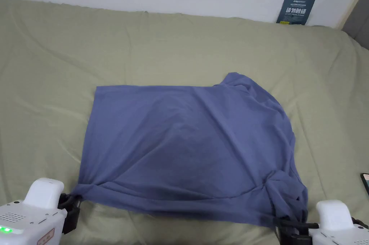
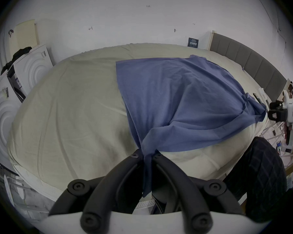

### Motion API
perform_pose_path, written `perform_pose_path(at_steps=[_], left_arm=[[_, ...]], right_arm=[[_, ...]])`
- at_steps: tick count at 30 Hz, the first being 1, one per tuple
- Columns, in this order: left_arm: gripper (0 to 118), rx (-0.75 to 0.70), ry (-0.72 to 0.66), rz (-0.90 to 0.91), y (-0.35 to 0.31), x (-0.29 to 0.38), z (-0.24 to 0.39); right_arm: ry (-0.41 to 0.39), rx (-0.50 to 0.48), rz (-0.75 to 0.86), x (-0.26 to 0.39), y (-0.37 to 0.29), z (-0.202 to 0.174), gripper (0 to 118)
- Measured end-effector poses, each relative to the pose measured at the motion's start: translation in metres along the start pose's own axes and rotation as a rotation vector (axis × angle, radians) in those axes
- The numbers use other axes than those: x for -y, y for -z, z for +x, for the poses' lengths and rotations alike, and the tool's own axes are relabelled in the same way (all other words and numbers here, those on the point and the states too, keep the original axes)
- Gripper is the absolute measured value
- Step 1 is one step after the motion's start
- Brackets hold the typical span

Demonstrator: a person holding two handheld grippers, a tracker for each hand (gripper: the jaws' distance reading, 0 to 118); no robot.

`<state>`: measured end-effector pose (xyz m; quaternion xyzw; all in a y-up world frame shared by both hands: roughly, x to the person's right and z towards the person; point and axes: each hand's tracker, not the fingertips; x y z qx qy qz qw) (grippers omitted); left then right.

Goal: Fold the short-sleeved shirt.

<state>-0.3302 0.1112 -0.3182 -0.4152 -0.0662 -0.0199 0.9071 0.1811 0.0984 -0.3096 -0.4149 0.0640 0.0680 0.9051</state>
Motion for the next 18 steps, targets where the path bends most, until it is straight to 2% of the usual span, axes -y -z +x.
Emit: perform_pose_path(at_steps=[1, 2, 3, 4, 5, 7, 8, 9, 11, 14, 18], left_arm=[[6, -0.003, 0.005, 0.004, 0.0, -0.001, 0.0], [6, -0.007, 0.005, 0.004, 0.0, -0.001, 0.001], [6, -0.005, 0.004, 0.002, 0.001, -0.002, 0.0], [6, 0.0, 0.008, -0.003, 0.003, -0.001, -0.001], [6, -0.017, 0.013, -0.004, 0.003, -0.001, -0.001], [6, -0.032, 0.023, -0.007, 0.0, -0.002, -0.002], [6, -0.013, 0.027, -0.022, 0.0, -0.003, -0.005], [5, 0.023, 0.033, -0.037, -0.002, -0.004, -0.007], [5, 0.067, 0.069, -0.058, -0.008, -0.007, -0.008], [4, 0.007, 0.165, -0.084, -0.013, -0.017, -0.008], [4, 0.025, 0.173, -0.069, -0.015, -0.051, -0.014]], right_arm=[[-0.014, -0.015, -0.029, 0.001, 0.006, -0.001, 111], [-0.045, -0.048, -0.028, 0.0, 0.014, 0.0, 82], [-0.034, -0.039, -0.007, 0.002, 0.019, 0.001, 27], [-0.04, -0.026, 0.001, 0.003, 0.022, 0.002, 5], [-0.032, -0.011, -0.019, 0.002, 0.027, 0.005, 5], [0.063, -0.106, -0.034, -0.011, 0.009, 0.006, 5], [0.09, -0.11, -0.021, -0.014, 0.002, 0.007, 5], [0.094, -0.095, 0.016, -0.018, -0.008, 0.008, 5], [0.134, -0.137, 0.037, -0.024, -0.024, 0.024, 4], [0.168, -0.152, 0.063, -0.047, -0.041, 0.038, 4], [0.198, -0.188, 0.103, -0.089, -0.044, 0.064, 5]])
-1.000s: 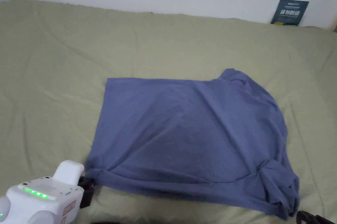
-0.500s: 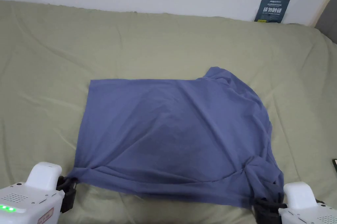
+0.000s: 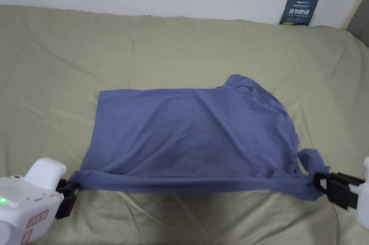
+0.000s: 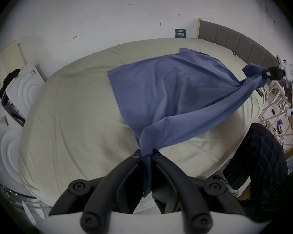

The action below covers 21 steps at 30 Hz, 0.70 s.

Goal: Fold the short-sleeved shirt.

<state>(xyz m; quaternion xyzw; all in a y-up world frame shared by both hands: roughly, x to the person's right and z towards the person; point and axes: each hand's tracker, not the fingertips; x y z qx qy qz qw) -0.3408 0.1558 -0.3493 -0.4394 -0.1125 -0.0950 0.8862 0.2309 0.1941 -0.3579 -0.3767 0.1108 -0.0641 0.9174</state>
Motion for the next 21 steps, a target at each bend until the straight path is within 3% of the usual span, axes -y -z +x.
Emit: perform_pose_path(at_steps=[3, 5, 9, 13, 16, 17, 18, 19, 21], left_arm=[[4, 0.024, -0.01, -0.038, 0.016, -0.03, -0.013], [4, 0.011, -0.008, -0.058, 0.038, -0.055, -0.02], [4, 0.012, -0.06, -0.171, 0.092, -0.102, -0.033], [4, 0.022, -0.101, -0.314, 0.15, -0.128, -0.035], [5, 0.002, -0.093, -0.338, 0.168, -0.134, -0.031], [11, 0.001, -0.096, -0.331, 0.169, -0.134, -0.031], [29, 0.006, -0.105, -0.318, 0.167, -0.132, -0.033], [78, 0.018, -0.123, -0.289, 0.162, -0.13, -0.035], [98, 0.002, -0.15, -0.212, 0.146, -0.121, -0.036]], right_arm=[[-0.008, -0.015, -0.012, -0.043, 0.018, 0.006, 5], [-0.083, -0.004, -0.034, -0.066, 0.044, 0.006, 5], [-0.02, 0.056, -0.134, -0.105, 0.115, 0.022, 5], [-0.099, 0.144, -0.265, -0.122, 0.186, 0.023, 5], [-0.075, 0.165, -0.287, -0.118, 0.206, 0.022, 6], [-0.075, 0.161, -0.282, -0.115, 0.207, 0.023, 10], [-0.083, 0.16, -0.272, -0.113, 0.206, 0.023, 28], [-0.109, 0.15, -0.251, -0.11, 0.203, 0.024, 78], [-0.176, 0.162, -0.206, -0.102, 0.196, 0.025, 102]])
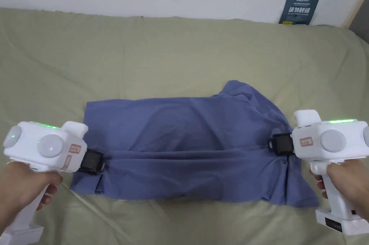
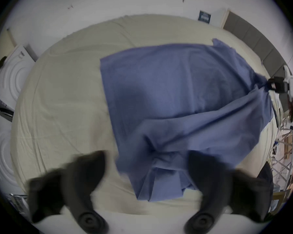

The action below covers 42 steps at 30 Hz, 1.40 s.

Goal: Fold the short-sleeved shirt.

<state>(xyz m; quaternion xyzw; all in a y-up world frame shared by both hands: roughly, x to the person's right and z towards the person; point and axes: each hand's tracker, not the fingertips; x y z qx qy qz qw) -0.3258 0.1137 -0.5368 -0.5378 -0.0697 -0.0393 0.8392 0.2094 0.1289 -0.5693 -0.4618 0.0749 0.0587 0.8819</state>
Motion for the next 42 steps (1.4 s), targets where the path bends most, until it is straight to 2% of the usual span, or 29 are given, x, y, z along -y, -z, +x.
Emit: perform_pose_path(at_steps=[2, 7, 9, 10, 11, 12, 13, 14, 16, 17, 20, 21, 22, 23, 24, 25, 26, 28, 29, 32, 33, 35, 36, 37, 38, 39, 40, 41, 42], left_arm=[[111, 0.025, -0.044, 0.139, -0.031, 0.021, -0.004], [110, -0.041, -0.144, 0.516, -0.113, 0.104, 0.012], [109, -0.095, -0.164, 0.544, -0.128, 0.139, 0.024], [105, -0.109, -0.158, 0.57, -0.133, 0.157, 0.031], [95, -0.101, -0.153, 0.593, -0.137, 0.172, 0.036], [72, -0.088, -0.145, 0.597, -0.138, 0.185, 0.041], [25, -0.071, -0.149, 0.564, -0.135, 0.194, 0.044], [3, -0.053, -0.159, 0.514, -0.132, 0.199, 0.045], [2, -0.019, -0.169, 0.477, -0.125, 0.208, 0.043], [2, -0.019, -0.171, 0.47, -0.117, 0.207, 0.036], [2, -0.034, -0.155, 0.438, -0.1, 0.195, 0.022], [3, -0.045, -0.148, 0.438, -0.093, 0.187, 0.023], [25, -0.044, -0.144, 0.424, -0.084, 0.177, 0.019], [66, -0.045, -0.139, 0.402, -0.076, 0.169, 0.014], [101, -0.051, -0.129, 0.385, -0.065, 0.158, 0.008], [112, -0.057, -0.11, 0.358, -0.055, 0.149, 0.008], [110, -0.059, -0.101, 0.34, -0.046, 0.141, 0.004], [110, -0.105, -0.057, 0.329, -0.069, 0.169, 0.017], [110, -0.103, -0.05, 0.327, -0.048, 0.139, 0.017], [109, -0.101, -0.051, 0.294, -0.05, 0.15, 0.018], [108, -0.109, -0.056, 0.29, -0.032, 0.097, 0.034], [91, -0.1, -0.101, 0.253, -0.032, 0.087, 0.037], [75, -0.064, -0.112, 0.211, -0.034, 0.082, 0.04], [47, -0.036, -0.111, 0.202, 0.002, 0.088, 0.006], [32, -0.044, -0.1, 0.225, 0.003, 0.089, 0.008], [24, -0.053, -0.089, 0.231, 0.002, 0.089, 0.013], [8, -0.032, -0.063, 0.221, 0.002, 0.088, 0.017], [7, -0.004, -0.063, 0.195, 0.012, 0.086, 0.009], [6, -0.06, -0.027, 0.188, 0.016, 0.085, 0.005]], right_arm=[[0.005, -0.05, 0.098, 0.019, -0.023, -0.002, 118], [0.016, -0.015, 0.321, 0.096, -0.107, -0.025, 118], [0.056, -0.069, 0.355, 0.131, -0.131, -0.037, 117], [0.079, -0.072, 0.4, 0.15, -0.142, -0.045, 105], [0.087, -0.057, 0.437, 0.163, -0.166, -0.061, 83], [0.091, -0.032, 0.458, 0.178, -0.175, -0.07, 52], [0.091, 0.005, 0.455, 0.19, -0.18, -0.076, 13], [0.106, 0.026, 0.455, 0.199, -0.183, -0.08, 6], [0.179, -0.054, 0.454, 0.214, -0.195, -0.088, 5], [0.195, -0.062, 0.448, 0.218, -0.197, -0.089, 5], [0.179, -0.041, 0.44, 0.225, -0.2, -0.093, 5], [0.189, -0.046, 0.43, 0.226, -0.198, -0.092, 5], [0.197, -0.044, 0.425, 0.228, -0.196, -0.091, 5], [0.2, -0.044, 0.42, 0.226, -0.196, -0.092, 5], [0.203, -0.044, 0.413, 0.226, -0.195, -0.091, 5], [0.205, -0.041, 0.408, 0.226, -0.194, -0.09, 6], [0.207, -0.04, 0.404, 0.226, -0.193, -0.089, 5], [0.21, -0.037, 0.394, 0.223, -0.193, -0.09, 6], [0.21, -0.032, 0.391, 0.223, -0.192, -0.088, 5], [0.212, -0.013, 0.372, 0.22, -0.188, -0.081, 5], [0.215, -0.003, 0.362, 0.219, -0.186, -0.078, 5], [0.217, 0.013, 0.339, 0.216, -0.18, -0.072, 6], [0.216, 0.02, 0.337, 0.215, -0.178, -0.068, 6], [0.214, 0.025, 0.332, 0.213, -0.175, -0.064, 6], [0.209, 0.029, 0.322, 0.211, -0.171, -0.061, 6], [0.2, 0.041, 0.311, 0.206, -0.166, -0.059, 5], [0.188, 0.05, 0.302, 0.203, -0.16, -0.056, 6], [0.177, 0.054, 0.292, 0.199, -0.154, -0.052, 6], [0.166, 0.065, 0.28, 0.195, -0.147, -0.048, 6]])
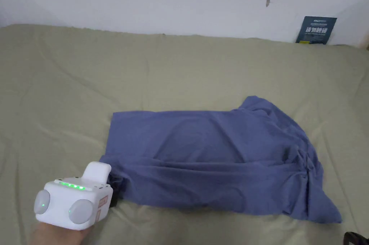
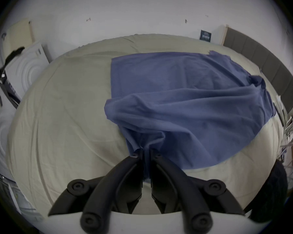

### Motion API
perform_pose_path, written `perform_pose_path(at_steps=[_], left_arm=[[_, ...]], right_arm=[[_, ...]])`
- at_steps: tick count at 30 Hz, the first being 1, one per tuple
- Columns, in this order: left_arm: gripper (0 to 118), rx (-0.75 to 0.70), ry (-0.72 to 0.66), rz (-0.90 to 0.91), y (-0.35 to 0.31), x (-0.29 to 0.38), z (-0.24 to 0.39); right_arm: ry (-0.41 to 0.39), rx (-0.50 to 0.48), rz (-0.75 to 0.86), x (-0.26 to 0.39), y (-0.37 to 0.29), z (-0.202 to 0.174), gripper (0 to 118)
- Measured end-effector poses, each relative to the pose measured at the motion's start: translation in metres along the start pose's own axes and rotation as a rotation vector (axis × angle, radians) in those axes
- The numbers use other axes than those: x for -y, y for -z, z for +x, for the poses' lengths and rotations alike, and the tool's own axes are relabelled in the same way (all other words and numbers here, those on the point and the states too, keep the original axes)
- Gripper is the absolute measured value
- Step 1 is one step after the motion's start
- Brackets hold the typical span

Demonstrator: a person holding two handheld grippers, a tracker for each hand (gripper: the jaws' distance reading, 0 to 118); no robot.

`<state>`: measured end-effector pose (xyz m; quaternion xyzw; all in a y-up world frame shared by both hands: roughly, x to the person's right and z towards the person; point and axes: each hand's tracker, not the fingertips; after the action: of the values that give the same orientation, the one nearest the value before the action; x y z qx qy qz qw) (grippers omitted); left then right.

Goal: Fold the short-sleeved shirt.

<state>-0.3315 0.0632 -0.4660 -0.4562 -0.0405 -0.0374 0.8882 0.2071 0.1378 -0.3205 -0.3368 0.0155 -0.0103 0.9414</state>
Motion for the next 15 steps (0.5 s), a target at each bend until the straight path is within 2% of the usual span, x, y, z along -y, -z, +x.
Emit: perform_pose_path(at_steps=[2, 3, 5, 6, 7, 12, 13, 14, 15], left_arm=[[4, 0.018, -0.019, 0.002, 0.001, -0.001, -0.011], [4, 0.024, -0.048, 0.01, 0.004, -0.001, -0.015], [4, 0.029, -0.059, 0.029, 0.002, -0.002, -0.024], [4, 0.029, -0.061, 0.036, 0.0, -0.003, -0.028], [4, 0.008, -0.047, 0.053, -0.021, -0.004, -0.003], [4, 0.009, -0.045, 0.073, -0.039, -0.008, 0.008], [4, 0.01, -0.044, 0.072, -0.039, -0.008, 0.009], [4, 0.01, -0.042, 0.067, -0.039, -0.007, 0.01], [3, 0.01, -0.041, 0.057, -0.038, -0.009, 0.008]], right_arm=[[-0.013, 0.005, -0.003, -0.004, 0.019, 0.007, 7], [-0.019, 0.006, -0.006, -0.007, 0.029, 0.011, 14], [-0.027, 0.014, -0.008, -0.015, 0.048, 0.017, 86], [-0.022, -0.001, -0.03, -0.02, 0.061, 0.02, 114], [-0.015, -0.023, -0.062, -0.024, 0.073, 0.024, 118], [-0.072, 0.018, -0.153, -0.038, 0.121, 0.017, 118], [-0.077, 0.03, -0.203, -0.032, 0.137, 0.025, 109], [-0.072, 0.023, -0.237, -0.028, 0.147, 0.03, 79], [-0.051, -0.002, -0.255, -0.024, 0.152, 0.031, 33]])
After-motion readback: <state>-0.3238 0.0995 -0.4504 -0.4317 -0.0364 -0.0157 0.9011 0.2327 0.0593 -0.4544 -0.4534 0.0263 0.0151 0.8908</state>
